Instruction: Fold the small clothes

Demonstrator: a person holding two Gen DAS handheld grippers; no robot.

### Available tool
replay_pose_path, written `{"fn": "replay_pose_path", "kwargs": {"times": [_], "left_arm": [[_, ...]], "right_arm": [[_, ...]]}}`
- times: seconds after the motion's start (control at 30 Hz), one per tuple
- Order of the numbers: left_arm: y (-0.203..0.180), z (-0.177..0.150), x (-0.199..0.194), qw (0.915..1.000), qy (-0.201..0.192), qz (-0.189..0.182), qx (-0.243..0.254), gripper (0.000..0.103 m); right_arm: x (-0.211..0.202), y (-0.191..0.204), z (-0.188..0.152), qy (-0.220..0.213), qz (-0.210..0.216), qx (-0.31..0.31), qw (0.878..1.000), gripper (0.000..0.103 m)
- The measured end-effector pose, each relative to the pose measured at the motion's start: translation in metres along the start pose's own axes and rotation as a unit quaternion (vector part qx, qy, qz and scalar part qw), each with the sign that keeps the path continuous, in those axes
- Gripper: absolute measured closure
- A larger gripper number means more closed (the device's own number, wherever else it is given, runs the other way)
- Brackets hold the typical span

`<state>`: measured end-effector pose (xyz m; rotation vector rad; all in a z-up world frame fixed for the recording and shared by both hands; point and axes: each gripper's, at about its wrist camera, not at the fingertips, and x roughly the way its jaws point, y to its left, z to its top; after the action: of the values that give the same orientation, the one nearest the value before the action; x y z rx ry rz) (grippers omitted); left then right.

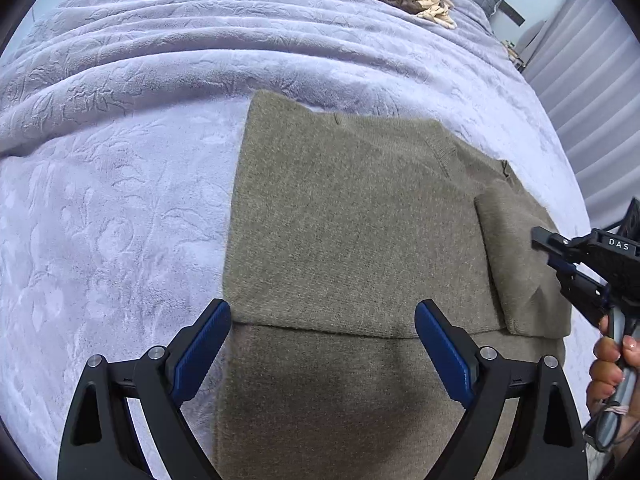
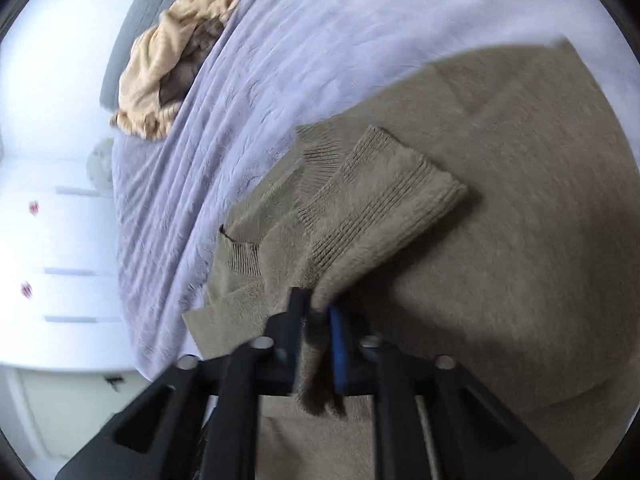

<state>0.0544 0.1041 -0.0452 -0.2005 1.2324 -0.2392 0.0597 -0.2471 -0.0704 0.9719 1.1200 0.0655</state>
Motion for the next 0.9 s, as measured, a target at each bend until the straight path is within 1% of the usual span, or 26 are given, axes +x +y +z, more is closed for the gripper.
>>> {"fn": "replay_pose_path", "kwargs": {"times": [0.07, 0.1, 0.13, 0.17, 0.2, 0.23, 0.27, 0.3, 0.37, 0.4, 0.43, 0.47, 0.5, 0.53, 0.57, 0.63, 0.7, 0.8, 0.83, 0.9], "left_arm": [[0.009, 0.003, -0.006, 0.9997, -0.003, -0.022, -0.005, 0.009], [0.012, 0.003, -0.007, 0.9993, -0.004, -0.035, -0.010, 0.009], [0.017, 0.004, -0.010, 0.9987, -0.005, -0.049, -0.015, 0.009], [0.021, 0.006, -0.012, 0.9978, -0.005, -0.062, -0.021, 0.009], [0.022, 0.007, -0.012, 0.9971, -0.003, -0.072, -0.024, 0.009], [0.025, 0.009, -0.012, 0.9962, 0.002, -0.083, -0.025, 0.009], [0.026, 0.010, -0.010, 0.9950, 0.010, -0.096, -0.025, 0.009], [0.027, 0.010, -0.008, 0.9938, 0.016, -0.107, -0.025, 0.009], [0.024, 0.011, -0.003, 0.9925, 0.022, -0.117, -0.026, 0.009], [0.024, 0.012, -0.001, 0.9917, 0.025, -0.123, -0.030, 0.009], [0.019, 0.011, 0.001, 0.9903, 0.028, -0.131, -0.037, 0.009], [0.020, 0.011, 0.003, 0.9886, 0.031, -0.140, -0.045, 0.009], [0.020, 0.011, 0.004, 0.9874, 0.033, -0.146, -0.051, 0.009], [0.020, 0.012, 0.006, 0.9866, 0.035, -0.151, -0.053, 0.009], [0.018, 0.013, 0.007, 0.9865, 0.038, -0.151, -0.050, 0.009], [0.012, 0.014, 0.011, 0.9871, 0.042, -0.148, -0.044, 0.009], [0.006, 0.019, 0.014, 0.9860, 0.043, -0.156, -0.040, 0.009], [-0.007, 0.028, 0.016, 0.9836, 0.041, -0.171, -0.038, 0.009], [-0.011, 0.030, 0.020, 0.9831, 0.045, -0.173, -0.040, 0.009], [-0.015, 0.033, 0.031, 0.9838, 0.057, -0.162, -0.051, 0.009]], "right_arm": [[0.003, 0.031, -0.005, 0.010, -0.015, -0.082, 0.996, 0.092], [0.007, 0.050, -0.013, 0.019, -0.027, -0.134, 0.990, 0.092], [0.013, 0.069, -0.023, 0.030, -0.037, -0.184, 0.982, 0.092], [0.022, 0.087, -0.035, 0.045, -0.046, -0.235, 0.970, 0.092], [0.030, 0.097, -0.043, 0.056, -0.051, -0.265, 0.961, 0.092], [0.039, 0.108, -0.055, 0.071, -0.056, -0.299, 0.950, 0.092], [0.046, 0.114, -0.063, 0.084, -0.060, -0.320, 0.942, 0.092], [0.053, 0.118, -0.075, 0.099, -0.068, -0.345, 0.931, 0.091], [0.062, 0.121, -0.107, 0.126, -0.085, -0.395, 0.906, 0.088], [0.070, 0.121, -0.122, 0.144, -0.094, -0.420, 0.891, 0.088], [0.078, 0.123, -0.132, 0.162, -0.096, -0.433, 0.882, 0.086], [0.081, 0.122, -0.137, 0.171, -0.096, -0.436, 0.878, 0.077], [0.081, 0.119, -0.142, 0.175, -0.095, -0.434, 0.879, 0.067], [0.077, 0.115, -0.145, 0.174, -0.086, -0.423, 0.885, 0.064], [0.072, 0.110, -0.143, 0.173, -0.076, -0.406, 0.894, 0.063], [0.060, 0.098, -0.135, 0.170, -0.066, -0.360, 0.915, 0.062], [0.041, 0.077, -0.122, 0.156, -0.061, -0.316, 0.934, 0.062], [0.011, 0.049, -0.105, 0.134, -0.051, -0.248, 0.958, 0.062], [0.003, 0.040, -0.101, 0.128, -0.048, -0.228, 0.964, 0.062], [-0.015, 0.020, -0.091, 0.118, -0.041, -0.189, 0.974, 0.062]]}}
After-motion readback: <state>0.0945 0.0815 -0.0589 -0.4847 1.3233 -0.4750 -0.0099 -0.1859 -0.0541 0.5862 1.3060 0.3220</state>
